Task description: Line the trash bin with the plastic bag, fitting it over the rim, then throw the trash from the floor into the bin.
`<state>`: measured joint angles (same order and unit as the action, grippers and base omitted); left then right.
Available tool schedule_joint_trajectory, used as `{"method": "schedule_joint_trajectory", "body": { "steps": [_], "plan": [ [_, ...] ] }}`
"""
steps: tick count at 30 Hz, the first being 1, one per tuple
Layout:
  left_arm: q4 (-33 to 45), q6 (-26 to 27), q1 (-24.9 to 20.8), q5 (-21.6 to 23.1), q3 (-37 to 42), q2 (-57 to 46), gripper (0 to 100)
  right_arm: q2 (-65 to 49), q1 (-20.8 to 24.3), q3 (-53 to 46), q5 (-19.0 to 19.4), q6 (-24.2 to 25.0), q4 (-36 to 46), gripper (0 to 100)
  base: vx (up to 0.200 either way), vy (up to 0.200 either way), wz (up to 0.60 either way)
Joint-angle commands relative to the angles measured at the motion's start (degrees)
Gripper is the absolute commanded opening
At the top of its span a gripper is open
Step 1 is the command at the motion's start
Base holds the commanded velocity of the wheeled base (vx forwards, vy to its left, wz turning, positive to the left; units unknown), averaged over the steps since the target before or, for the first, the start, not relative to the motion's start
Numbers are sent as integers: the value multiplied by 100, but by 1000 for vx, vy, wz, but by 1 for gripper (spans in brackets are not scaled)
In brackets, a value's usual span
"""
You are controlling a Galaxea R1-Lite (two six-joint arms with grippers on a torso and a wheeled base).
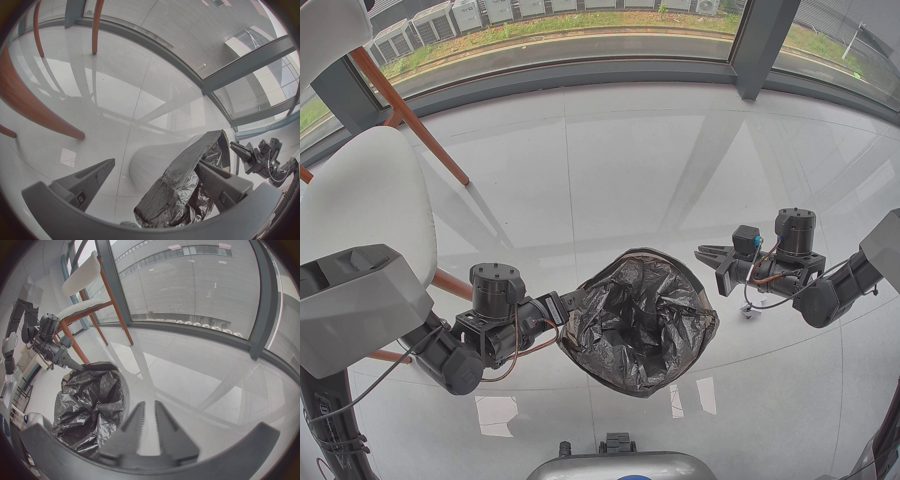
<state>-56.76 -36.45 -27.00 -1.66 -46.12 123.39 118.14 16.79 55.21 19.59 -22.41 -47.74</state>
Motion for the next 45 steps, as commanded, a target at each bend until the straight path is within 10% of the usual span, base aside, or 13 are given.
{"method": "schedule_joint_trajectory", "body": {
  "steps": [1, 16, 17, 45],
  "plan": [
    [-2, -2, -7, -1, 6, 9, 100, -124, 35, -204, -8, -9, -34, 100, 0, 0, 0],
    [-2, -2, -51, -1, 6, 9, 100, 236, 220, -441, 19, -9, -315, 100, 0, 0, 0],
    [-2, -2, -51, -1, 6, 9, 100, 253, 220, -450, 19, -9, -315, 0, 0, 0, 0],
    [-2, -2, -16, -124, -196, 185, 100, 368, -18, -248, 19, -1, -429, 0, 0, 0, 0]
  ]
}}
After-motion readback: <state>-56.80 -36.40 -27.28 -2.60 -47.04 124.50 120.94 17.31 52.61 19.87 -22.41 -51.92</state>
